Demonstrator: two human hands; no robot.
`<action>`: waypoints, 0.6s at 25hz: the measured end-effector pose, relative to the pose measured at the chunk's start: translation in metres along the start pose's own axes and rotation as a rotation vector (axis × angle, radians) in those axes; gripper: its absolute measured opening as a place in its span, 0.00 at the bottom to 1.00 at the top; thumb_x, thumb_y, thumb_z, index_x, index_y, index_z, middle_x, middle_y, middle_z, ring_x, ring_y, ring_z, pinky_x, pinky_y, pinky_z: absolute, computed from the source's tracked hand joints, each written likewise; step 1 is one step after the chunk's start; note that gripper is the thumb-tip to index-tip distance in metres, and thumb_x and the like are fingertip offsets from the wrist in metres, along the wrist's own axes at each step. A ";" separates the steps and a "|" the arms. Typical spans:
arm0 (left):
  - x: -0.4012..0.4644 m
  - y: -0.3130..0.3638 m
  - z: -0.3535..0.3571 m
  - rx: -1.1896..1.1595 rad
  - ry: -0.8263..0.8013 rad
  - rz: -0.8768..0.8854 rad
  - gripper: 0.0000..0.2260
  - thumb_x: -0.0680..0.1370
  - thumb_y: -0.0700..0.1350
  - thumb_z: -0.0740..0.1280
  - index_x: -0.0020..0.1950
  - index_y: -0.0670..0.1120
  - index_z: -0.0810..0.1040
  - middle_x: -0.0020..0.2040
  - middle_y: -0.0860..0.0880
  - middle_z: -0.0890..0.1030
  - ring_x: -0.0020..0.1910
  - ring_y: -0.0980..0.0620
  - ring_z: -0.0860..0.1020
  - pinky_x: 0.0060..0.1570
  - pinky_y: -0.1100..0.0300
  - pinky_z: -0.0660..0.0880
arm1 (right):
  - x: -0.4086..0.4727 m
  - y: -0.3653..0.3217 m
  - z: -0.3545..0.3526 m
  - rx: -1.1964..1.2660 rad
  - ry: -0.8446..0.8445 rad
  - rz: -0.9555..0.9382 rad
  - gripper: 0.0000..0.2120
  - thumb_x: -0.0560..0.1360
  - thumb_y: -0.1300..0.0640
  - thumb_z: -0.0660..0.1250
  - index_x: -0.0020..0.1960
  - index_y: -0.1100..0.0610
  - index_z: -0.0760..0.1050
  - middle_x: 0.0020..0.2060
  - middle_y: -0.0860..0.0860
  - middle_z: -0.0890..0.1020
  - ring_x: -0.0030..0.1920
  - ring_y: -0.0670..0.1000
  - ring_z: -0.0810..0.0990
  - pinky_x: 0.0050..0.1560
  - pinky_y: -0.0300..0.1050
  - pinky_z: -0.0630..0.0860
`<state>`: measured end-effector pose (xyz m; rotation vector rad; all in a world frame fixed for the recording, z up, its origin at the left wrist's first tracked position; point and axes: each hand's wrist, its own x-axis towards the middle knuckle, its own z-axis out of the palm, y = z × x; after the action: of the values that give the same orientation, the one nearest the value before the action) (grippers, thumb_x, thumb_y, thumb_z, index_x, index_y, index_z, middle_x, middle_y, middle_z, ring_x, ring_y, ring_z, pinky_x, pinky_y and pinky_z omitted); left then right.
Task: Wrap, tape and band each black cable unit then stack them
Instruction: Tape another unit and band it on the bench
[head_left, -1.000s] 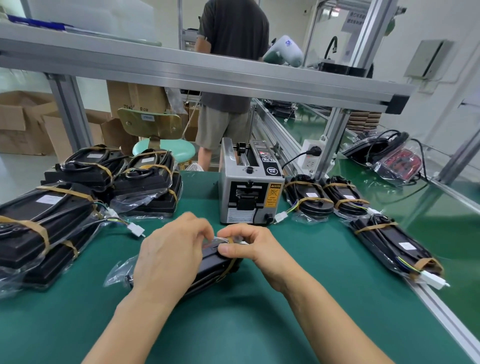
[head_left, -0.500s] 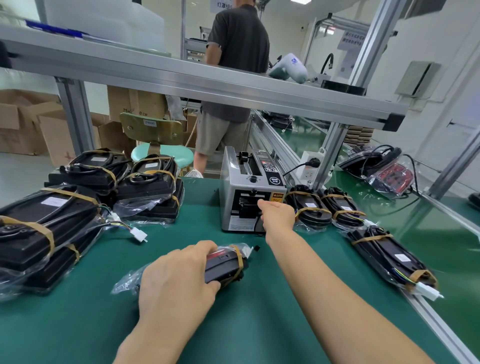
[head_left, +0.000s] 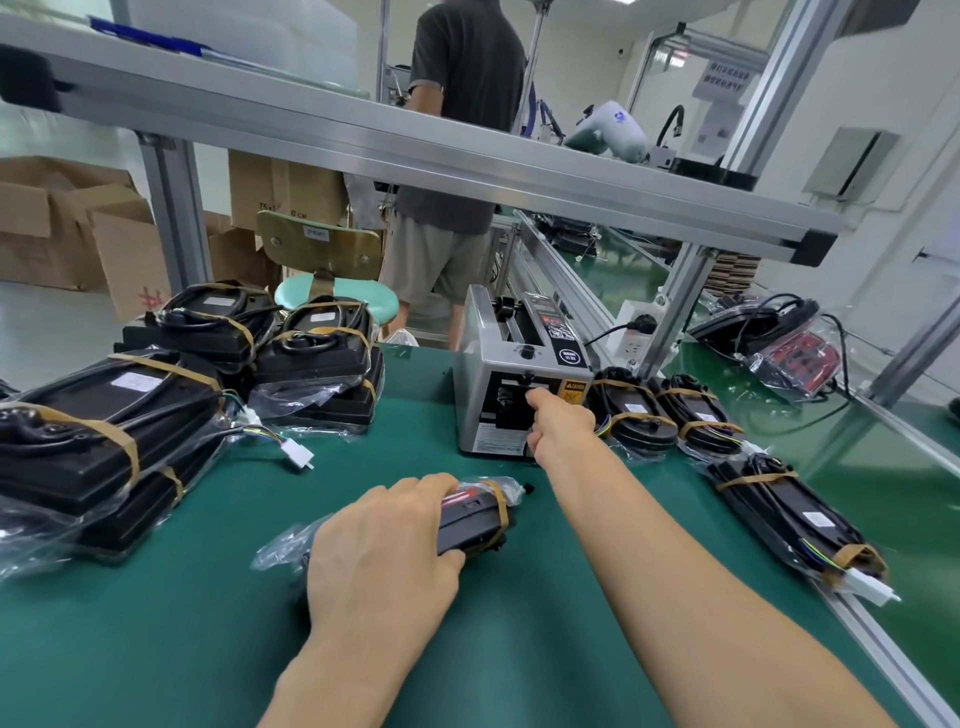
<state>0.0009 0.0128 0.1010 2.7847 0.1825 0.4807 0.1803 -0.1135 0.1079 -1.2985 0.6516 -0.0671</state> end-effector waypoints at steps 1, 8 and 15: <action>0.001 0.000 -0.001 -0.004 0.008 -0.013 0.20 0.71 0.59 0.66 0.63 0.62 0.68 0.54 0.60 0.78 0.53 0.57 0.75 0.41 0.63 0.65 | -0.011 -0.002 -0.007 0.000 -0.075 -0.003 0.11 0.74 0.62 0.68 0.37 0.57 0.67 0.30 0.51 0.67 0.26 0.47 0.61 0.18 0.34 0.57; 0.003 0.011 0.003 0.090 0.038 -0.076 0.17 0.72 0.59 0.66 0.59 0.60 0.70 0.51 0.58 0.78 0.51 0.56 0.76 0.38 0.62 0.61 | -0.102 0.035 -0.073 -0.270 -0.608 -0.270 0.12 0.75 0.59 0.68 0.35 0.51 0.83 0.52 0.40 0.82 0.45 0.29 0.77 0.46 0.30 0.69; -0.001 0.013 0.004 0.119 0.058 -0.082 0.17 0.71 0.58 0.67 0.59 0.60 0.71 0.51 0.58 0.78 0.50 0.56 0.77 0.38 0.61 0.61 | -0.098 0.049 -0.071 -0.263 -0.576 -0.288 0.07 0.74 0.63 0.67 0.45 0.64 0.83 0.61 0.50 0.76 0.52 0.29 0.73 0.44 0.26 0.68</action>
<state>0.0026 -0.0011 0.1017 2.8663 0.3476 0.5473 0.0504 -0.1210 0.0951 -1.5669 -0.0240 0.1594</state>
